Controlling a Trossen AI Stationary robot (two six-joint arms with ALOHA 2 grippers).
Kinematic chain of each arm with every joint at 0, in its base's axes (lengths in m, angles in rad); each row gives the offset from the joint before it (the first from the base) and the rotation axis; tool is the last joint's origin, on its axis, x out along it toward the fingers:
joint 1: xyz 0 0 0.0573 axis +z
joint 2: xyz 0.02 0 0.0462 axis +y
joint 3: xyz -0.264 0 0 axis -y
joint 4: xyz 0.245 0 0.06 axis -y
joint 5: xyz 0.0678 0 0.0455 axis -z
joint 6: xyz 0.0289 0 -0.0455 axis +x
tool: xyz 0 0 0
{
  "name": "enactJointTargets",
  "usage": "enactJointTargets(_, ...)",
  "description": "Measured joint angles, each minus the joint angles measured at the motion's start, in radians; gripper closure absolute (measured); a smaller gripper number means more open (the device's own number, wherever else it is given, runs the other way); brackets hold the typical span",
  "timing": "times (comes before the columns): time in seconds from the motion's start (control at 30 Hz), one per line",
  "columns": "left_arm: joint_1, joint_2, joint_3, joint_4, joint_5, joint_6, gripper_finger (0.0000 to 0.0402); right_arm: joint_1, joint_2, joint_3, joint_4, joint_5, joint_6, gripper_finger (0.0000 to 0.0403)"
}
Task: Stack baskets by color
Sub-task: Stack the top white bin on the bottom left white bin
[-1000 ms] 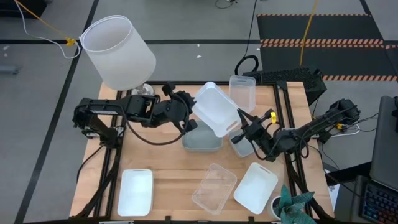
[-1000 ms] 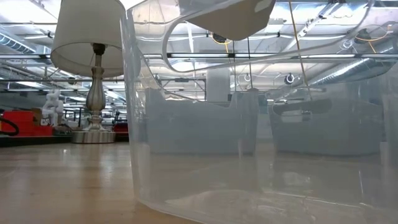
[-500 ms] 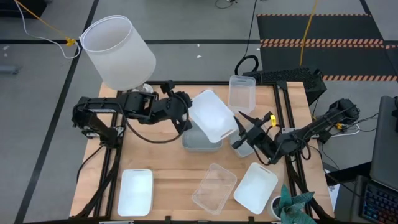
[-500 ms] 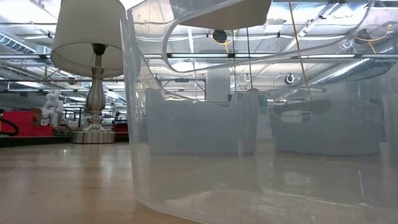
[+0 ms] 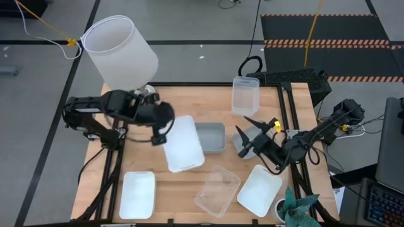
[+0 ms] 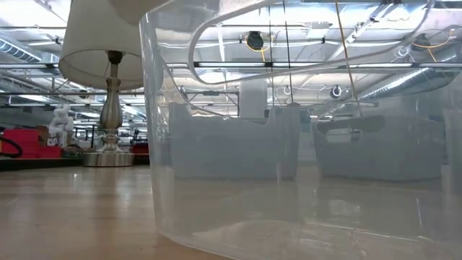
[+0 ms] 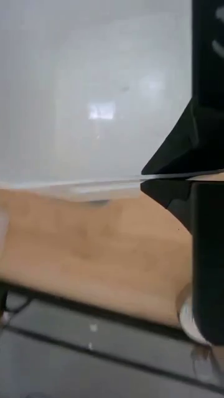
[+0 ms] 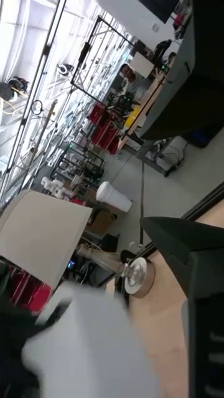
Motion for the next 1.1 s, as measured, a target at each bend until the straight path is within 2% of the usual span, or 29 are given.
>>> enactJointTargets(0.13, -0.079, -0.013, 0.000, -0.071, 0.063, 0.034, 0.0399, 0.003, 0.000, 0.000, 0.000, 0.002, 0.000, 0.0200)
enactJointTargets(0.27, -0.176, -0.015, 0.000, -0.066, 0.096, 0.078, 0.0398, 0.006, 0.000, 0.000, -0.018, 0.002, 0.000, 0.0201)
enactJointTargets(0.4, -0.252, -0.018, 0.000, -0.073, 0.083, -0.002, 0.0399, 0.006, 0.000, 0.000, -0.038, 0.002, 0.003, 0.0202)
enactJointTargets(0.47, -0.278, -0.019, 0.000, -0.068, 0.026, -0.062, 0.0398, 0.006, 0.000, 0.000, -0.041, -0.007, 0.002, 0.0202)
enactJointTargets(0.57, -0.296, -0.017, 0.000, -0.072, -0.053, -0.177, 0.0395, 0.006, 0.000, 0.000, -0.076, -0.099, 0.066, 0.0202)
enactJointTargets(0.73, -0.295, -0.018, 0.000, -0.070, -0.121, -0.403, 0.0394, 0.006, 0.014, 0.000, -0.087, -0.416, 0.275, 0.0202)
enactJointTargets(0.8, -0.295, -0.017, 0.000, -0.072, -0.153, -0.491, 0.0394, 0.006, 0.040, 0.000, -0.042, -0.494, 0.302, 0.0202)
enactJointTargets(0.93, -0.288, -0.017, 0.000, -0.069, -0.230, -0.625, 0.0393, 0.006, 0.104, 0.037, -0.004, -0.547, 0.309, 0.0202)
enactJointTargets(1.1, -0.250, -0.016, -0.001, -0.070, -0.275, -0.723, 0.0393, 0.009, 0.231, 0.154, -0.131, -0.551, 0.254, 0.0202)
